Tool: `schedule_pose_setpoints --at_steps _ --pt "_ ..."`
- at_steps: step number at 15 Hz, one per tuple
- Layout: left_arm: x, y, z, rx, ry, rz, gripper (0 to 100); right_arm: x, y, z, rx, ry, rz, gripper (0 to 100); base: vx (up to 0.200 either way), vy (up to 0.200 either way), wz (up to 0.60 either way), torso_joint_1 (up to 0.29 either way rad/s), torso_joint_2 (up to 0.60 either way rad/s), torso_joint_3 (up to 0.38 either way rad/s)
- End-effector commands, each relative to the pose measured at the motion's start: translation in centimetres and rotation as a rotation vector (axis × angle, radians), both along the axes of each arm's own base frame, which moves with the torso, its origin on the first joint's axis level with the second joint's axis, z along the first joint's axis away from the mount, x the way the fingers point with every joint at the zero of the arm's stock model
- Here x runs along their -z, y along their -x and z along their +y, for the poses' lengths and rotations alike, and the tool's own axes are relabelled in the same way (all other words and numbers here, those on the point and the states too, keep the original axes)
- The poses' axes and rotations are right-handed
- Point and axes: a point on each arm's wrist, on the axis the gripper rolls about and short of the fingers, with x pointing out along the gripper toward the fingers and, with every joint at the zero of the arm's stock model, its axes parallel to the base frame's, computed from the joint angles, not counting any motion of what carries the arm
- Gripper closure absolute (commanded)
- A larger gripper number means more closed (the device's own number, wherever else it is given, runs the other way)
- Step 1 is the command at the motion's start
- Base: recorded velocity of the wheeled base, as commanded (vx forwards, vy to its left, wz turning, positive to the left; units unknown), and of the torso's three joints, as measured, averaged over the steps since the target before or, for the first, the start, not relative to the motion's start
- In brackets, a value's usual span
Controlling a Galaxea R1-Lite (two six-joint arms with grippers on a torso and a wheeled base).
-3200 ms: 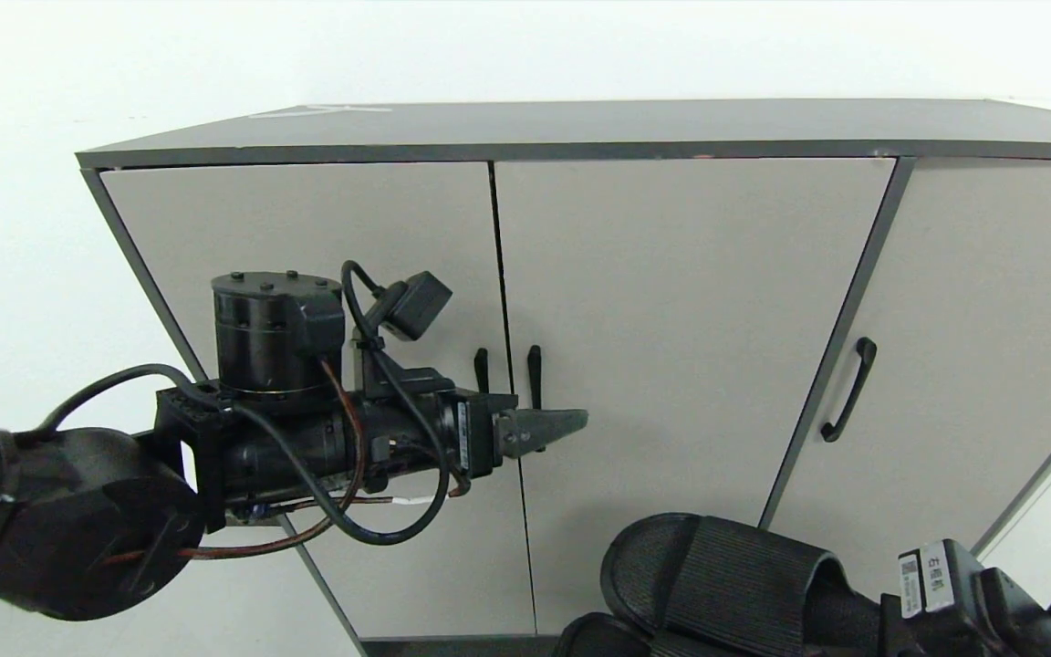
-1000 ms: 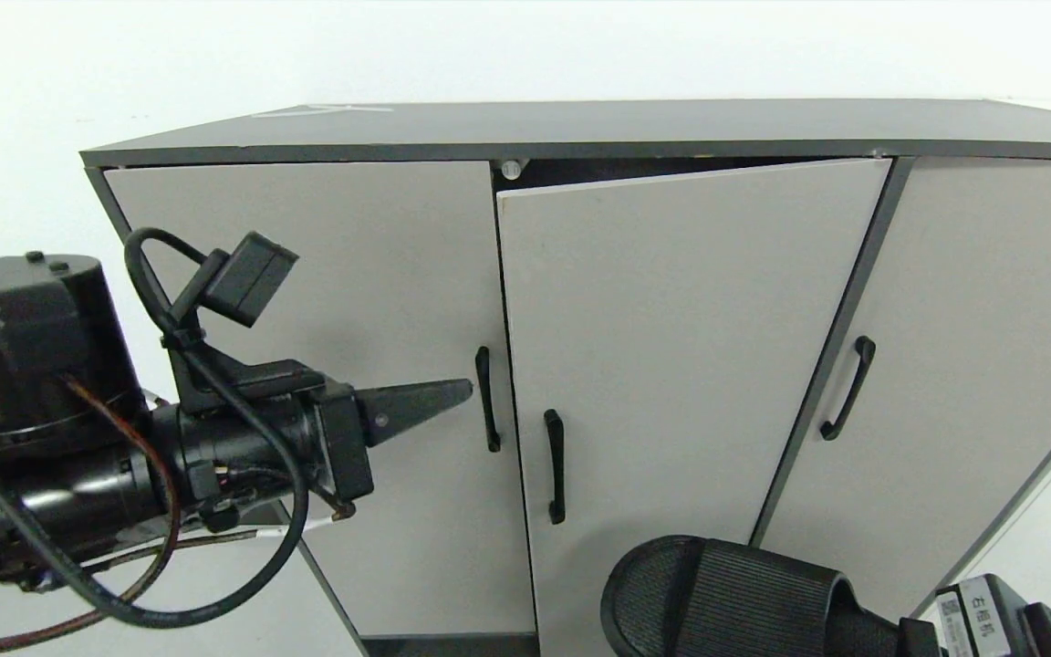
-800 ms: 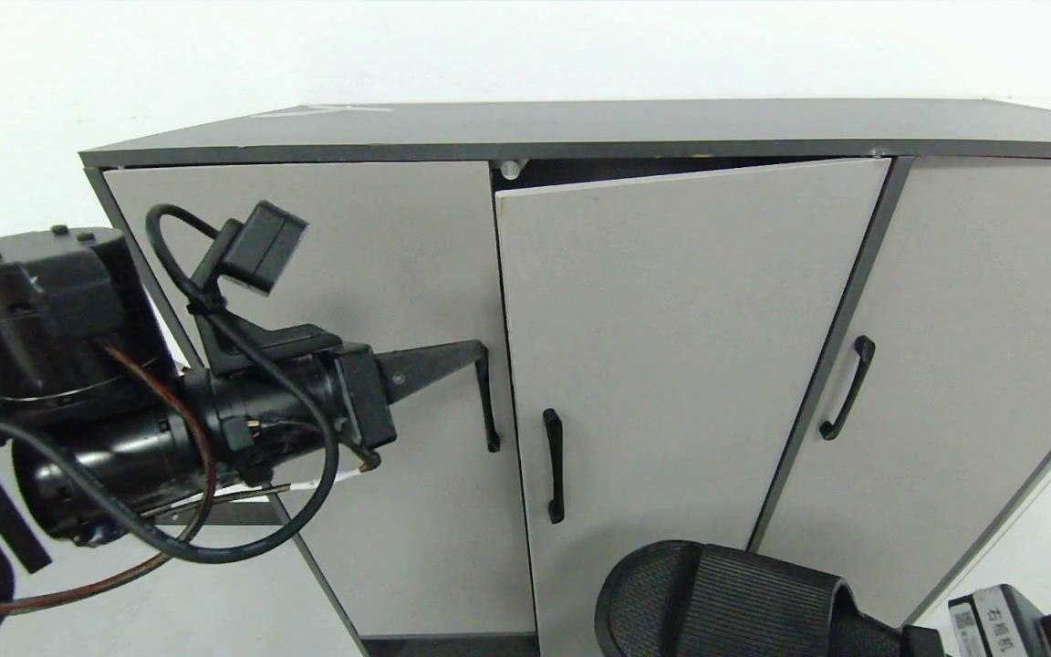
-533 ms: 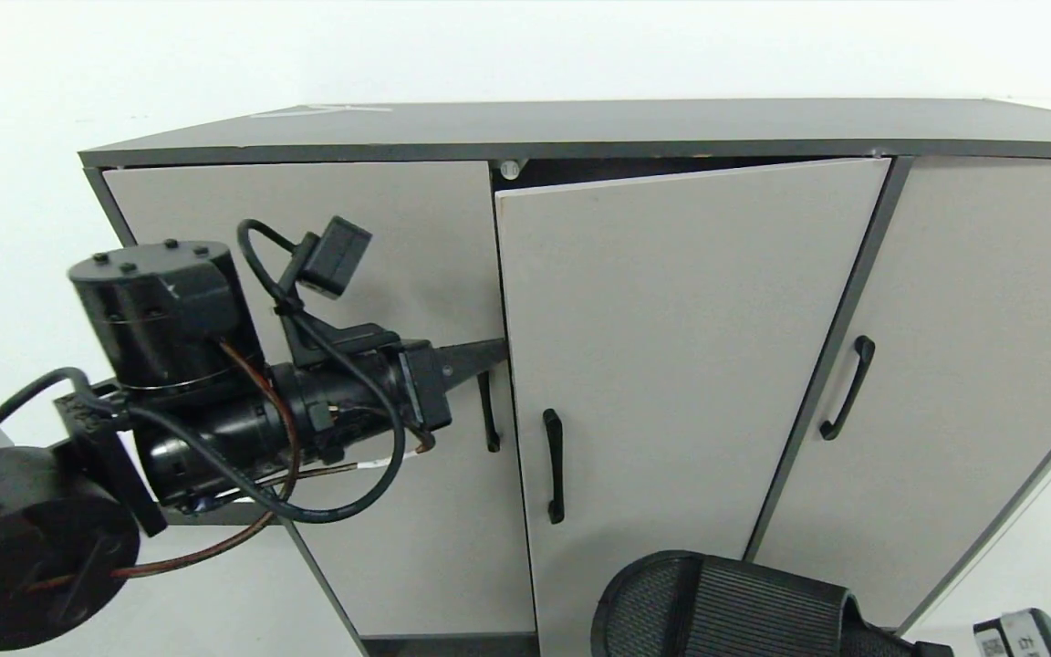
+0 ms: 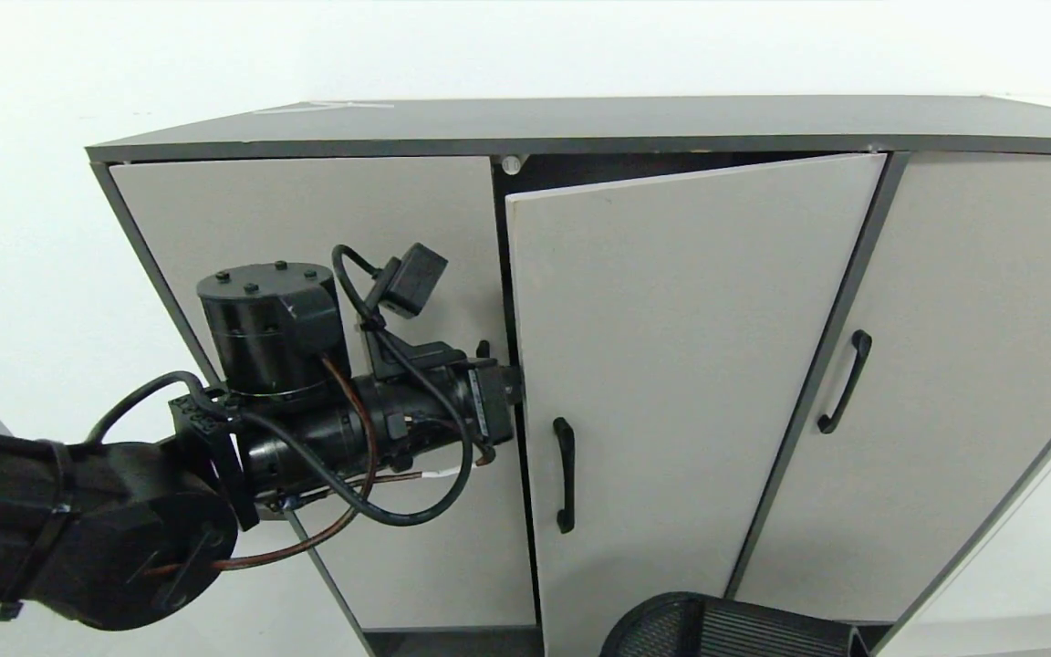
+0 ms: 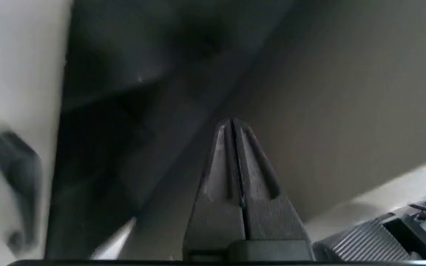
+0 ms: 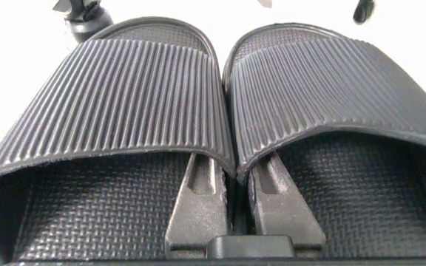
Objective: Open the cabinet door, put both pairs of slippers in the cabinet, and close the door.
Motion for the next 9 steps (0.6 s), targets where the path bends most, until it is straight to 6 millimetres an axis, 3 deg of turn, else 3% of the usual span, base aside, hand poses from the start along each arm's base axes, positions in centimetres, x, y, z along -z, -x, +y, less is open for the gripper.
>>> schedule_pose_setpoints --at_steps 1,5,8,9 --pt "0.1 0.3 -0.5 0.022 -0.001 0.004 100 0.1 0.2 -0.2 -0.009 0.004 0.001 100 -0.2 0.0 0.0 0.002 0.0 0.002" --pt "0.8 0.0 -1.5 0.039 -0.013 0.015 100 0.6 0.9 -0.8 -0.065 0.018 -0.02 100 -0.2 0.0 0.0 -0.002 0.0 0.005" --pt "1.9 -3.9 -3.6 -0.049 0.009 -0.025 100 0.6 0.9 -0.8 -0.074 0.011 -0.03 100 -0.2 0.0 0.0 0.002 0.0 0.002" --pt "2.5 -5.7 -4.9 -0.107 0.013 -0.037 100 0.6 0.9 -0.8 -0.074 0.007 -0.032 100 0.0 0.0 0.0 0.0 0.0 0.0"
